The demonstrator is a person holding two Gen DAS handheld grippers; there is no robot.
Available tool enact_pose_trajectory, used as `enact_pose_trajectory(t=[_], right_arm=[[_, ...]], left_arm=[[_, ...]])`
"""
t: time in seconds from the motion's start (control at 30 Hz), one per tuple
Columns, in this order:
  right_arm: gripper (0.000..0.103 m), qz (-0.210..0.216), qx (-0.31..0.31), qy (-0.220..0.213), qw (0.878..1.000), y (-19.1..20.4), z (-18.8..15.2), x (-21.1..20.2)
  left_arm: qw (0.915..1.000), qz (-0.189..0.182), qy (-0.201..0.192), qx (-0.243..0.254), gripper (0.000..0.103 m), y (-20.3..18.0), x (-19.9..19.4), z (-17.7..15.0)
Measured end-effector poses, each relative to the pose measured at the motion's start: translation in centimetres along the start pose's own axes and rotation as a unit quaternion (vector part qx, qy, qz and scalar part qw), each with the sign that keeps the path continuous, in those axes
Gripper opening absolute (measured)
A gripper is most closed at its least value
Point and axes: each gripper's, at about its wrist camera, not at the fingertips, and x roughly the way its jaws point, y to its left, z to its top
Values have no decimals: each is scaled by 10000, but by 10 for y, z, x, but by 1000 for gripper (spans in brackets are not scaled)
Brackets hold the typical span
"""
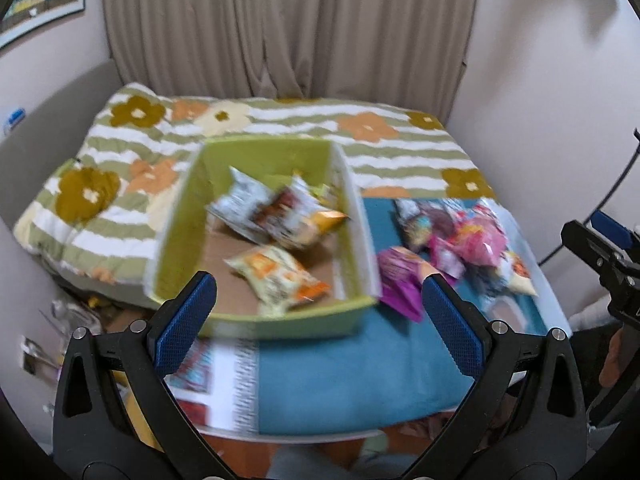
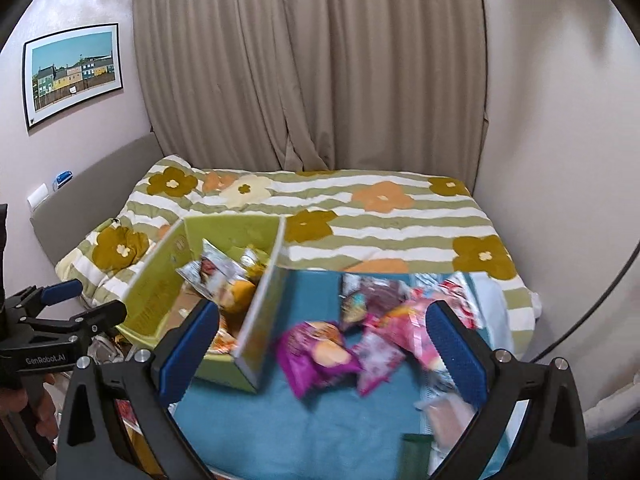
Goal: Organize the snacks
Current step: 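Move both tools back over the remaining snacks on the table, then grasp the green bar with the left tool while the right tool grasps the pink-white wrapped cake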
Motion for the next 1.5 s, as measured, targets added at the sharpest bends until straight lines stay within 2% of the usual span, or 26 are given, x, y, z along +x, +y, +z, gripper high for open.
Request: enact_pose_trajectory(t=[0.2, 0.37, 0.57, 0.8, 1.03, 1.2, 1.33, 1.43, 1.47, 1.5], right_arm=[[103, -44, 10, 56, 10000, -62, -22, -14], [103, -95, -70, 241, 9996, -108, -48, -12], [103, -88, -79, 535, 9985, -154, -77, 9], [103, 38, -109, 925, 9956, -185, -116, 45], [103, 181, -265, 1256, 9916, -198, -148, 78], [103, 272, -413, 1360, 9895, -201, -156, 93], [102, 406, -495, 1414, 9879, -204, -161, 103], [100, 530, -523, 1470, 9863, -204, -162, 111], [100, 554, -546, 1487, 9858, -203, -163, 113], [100, 580, -573, 1508, 9852, -202, -164, 115]], left_arm=[[9990, -296, 321, 18, 102, -72, 23, -33], [9947, -657, 783, 135, 102, -138, 60, -66], [9849, -1027, 1320, 457, 102, -205, 113, -108], [9756, -1192, 1703, 713, 100, -253, 161, -152], [9714, -1111, 1904, 877, 79, -272, 189, -180], [9739, -917, 1725, 1157, 77, -285, 190, -188], [9734, -639, 1656, 1449, 64, -295, 190, -193], [9724, -635, 1614, 1560, 60, -296, 188, -195], [9725, -637, 1619, 1551, 57, -295, 187, -195], [9734, -570, 1603, 1532, 45, -293, 187, -193]])
